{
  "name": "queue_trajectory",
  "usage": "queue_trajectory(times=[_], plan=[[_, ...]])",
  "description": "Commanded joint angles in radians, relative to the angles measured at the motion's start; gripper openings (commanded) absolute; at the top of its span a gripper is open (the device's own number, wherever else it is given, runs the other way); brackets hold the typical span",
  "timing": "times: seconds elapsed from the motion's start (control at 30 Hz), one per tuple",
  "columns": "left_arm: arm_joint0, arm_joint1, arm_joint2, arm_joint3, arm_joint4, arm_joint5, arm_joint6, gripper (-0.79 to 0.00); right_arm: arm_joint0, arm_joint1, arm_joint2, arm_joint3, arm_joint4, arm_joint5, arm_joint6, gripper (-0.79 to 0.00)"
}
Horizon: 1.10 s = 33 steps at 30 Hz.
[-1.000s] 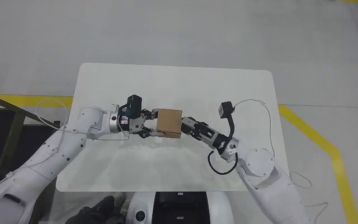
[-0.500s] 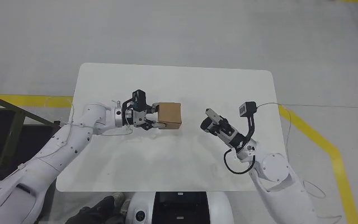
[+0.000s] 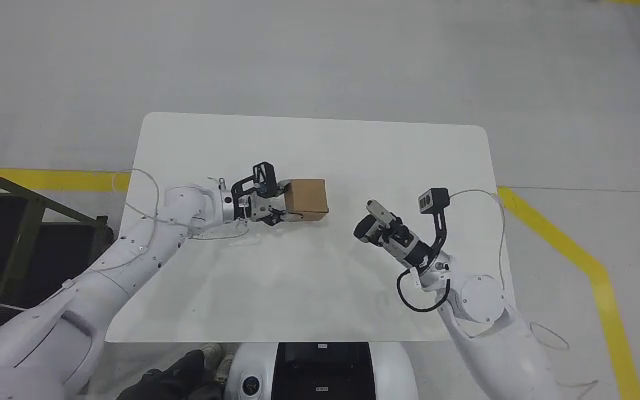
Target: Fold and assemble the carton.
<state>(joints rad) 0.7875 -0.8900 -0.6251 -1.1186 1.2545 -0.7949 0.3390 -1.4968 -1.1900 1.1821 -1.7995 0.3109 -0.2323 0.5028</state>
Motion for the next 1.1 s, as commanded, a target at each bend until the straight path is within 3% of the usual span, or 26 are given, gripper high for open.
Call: queue_trajectory(times=[0.0,0.1,0.23,0.6,0.9,1.07], plan=[[-0.005,-0.009,0.006,0.018,0.009,-0.001,-0.003,-0.246,-0.001,0.000,-0.001,0.003,0.003,-0.002,0.000,0.000],[-0.010,-0.020,0.010,0.045,0.014,-0.006,-0.006,-0.219,-0.004,-0.001,-0.003,0.006,0.007,-0.007,0.000,0.000],[-0.013,-0.029,0.007,0.071,0.018,-0.022,0.003,0.000,-0.004,-0.003,-0.008,0.012,0.014,-0.017,0.005,0.000],[0.016,-0.016,-0.064,0.070,0.004,-0.074,0.089,0.000,0.022,-0.007,-0.014,0.052,-0.034,-0.023,-0.038,0.000],[0.118,0.056,-0.235,-0.033,-0.016,-0.152,0.192,0.000,0.063,-0.008,0.006,0.082,-0.124,-0.026,-0.083,0.000],[0.194,0.095,-0.341,-0.087,-0.065,-0.184,0.174,0.000,0.087,-0.005,0.021,0.079,-0.241,-0.010,-0.109,0.000]])
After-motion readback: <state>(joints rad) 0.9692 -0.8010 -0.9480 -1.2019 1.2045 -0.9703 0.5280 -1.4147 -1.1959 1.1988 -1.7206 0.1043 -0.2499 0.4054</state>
